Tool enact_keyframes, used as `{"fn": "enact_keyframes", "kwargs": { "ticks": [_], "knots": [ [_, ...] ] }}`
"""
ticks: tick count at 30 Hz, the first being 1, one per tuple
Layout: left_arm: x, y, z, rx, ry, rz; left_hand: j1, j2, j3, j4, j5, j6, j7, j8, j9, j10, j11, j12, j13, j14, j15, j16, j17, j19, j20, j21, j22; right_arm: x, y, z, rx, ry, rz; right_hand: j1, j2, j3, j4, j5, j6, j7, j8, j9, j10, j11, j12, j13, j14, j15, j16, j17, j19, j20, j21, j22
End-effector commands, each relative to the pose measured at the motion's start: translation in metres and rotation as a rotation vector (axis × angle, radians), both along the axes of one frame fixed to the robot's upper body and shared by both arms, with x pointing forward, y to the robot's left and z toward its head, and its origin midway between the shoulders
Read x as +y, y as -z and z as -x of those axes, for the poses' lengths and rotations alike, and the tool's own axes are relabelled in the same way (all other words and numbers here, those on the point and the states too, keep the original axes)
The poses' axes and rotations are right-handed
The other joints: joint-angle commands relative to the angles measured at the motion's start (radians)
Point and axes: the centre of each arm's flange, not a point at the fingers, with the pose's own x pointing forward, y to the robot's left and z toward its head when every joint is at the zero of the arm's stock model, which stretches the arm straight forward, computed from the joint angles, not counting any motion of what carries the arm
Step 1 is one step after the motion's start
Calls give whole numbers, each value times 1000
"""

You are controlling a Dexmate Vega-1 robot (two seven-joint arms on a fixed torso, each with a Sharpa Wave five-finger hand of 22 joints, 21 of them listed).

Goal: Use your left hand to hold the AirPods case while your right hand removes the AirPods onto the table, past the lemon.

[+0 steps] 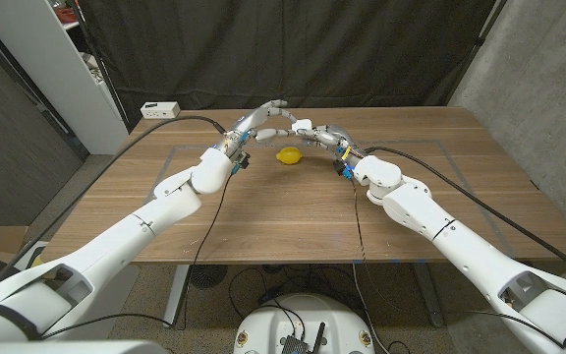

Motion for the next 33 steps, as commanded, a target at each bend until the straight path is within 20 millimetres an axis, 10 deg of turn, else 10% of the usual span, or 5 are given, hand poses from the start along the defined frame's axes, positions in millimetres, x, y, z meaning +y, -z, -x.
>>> {"fn": "enact_keyframes", "kwargs": {
  "ticks": [1, 21, 33],
  "knots": [
    [18, -5, -1, 34, 54, 66, -14, -14, -27, 7, -3, -61, -24, -40, -12, -11, 7, -3, 7, -11, 5, -4, 2, -2, 14, -1, 1, 2, 4, -6, -30, 13, -57, 37, 20, -4, -3, 4, 66, -52, 10, 25, 9, -14, 8, 4, 12, -123, 7, 5, 1, -8, -3, 4],
    [52, -9, -26, 357, 283, 262, -48, -29, -95, 34, 22, -27, 153, -70, -56, -82, 67, -19, 14, -84, 56, -11, 5, -44, 31, -11, 1, 4, 5, -7, -201, -37, -116, 54, 12, -37, 8, 6, 75, -92, 12, 40, 28, -52, 15, 16, -2, -172, 19, 21, -24, -31, -10, 5],
    [41, -5, -30, 391, 327, 290, -15, 6, -95, 29, 35, 84, 171, -31, -49, -40, 61, 3, 16, -52, 53, 5, 4, -34, 33, -3, 2, 14, 7, -5, -287, -41, -97, 66, 15, -56, 12, 10, 76, -122, 0, 32, 33, -88, 17, 24, -1, -177, 30, 32, -36, -42, -10, 4]
  ]
}}
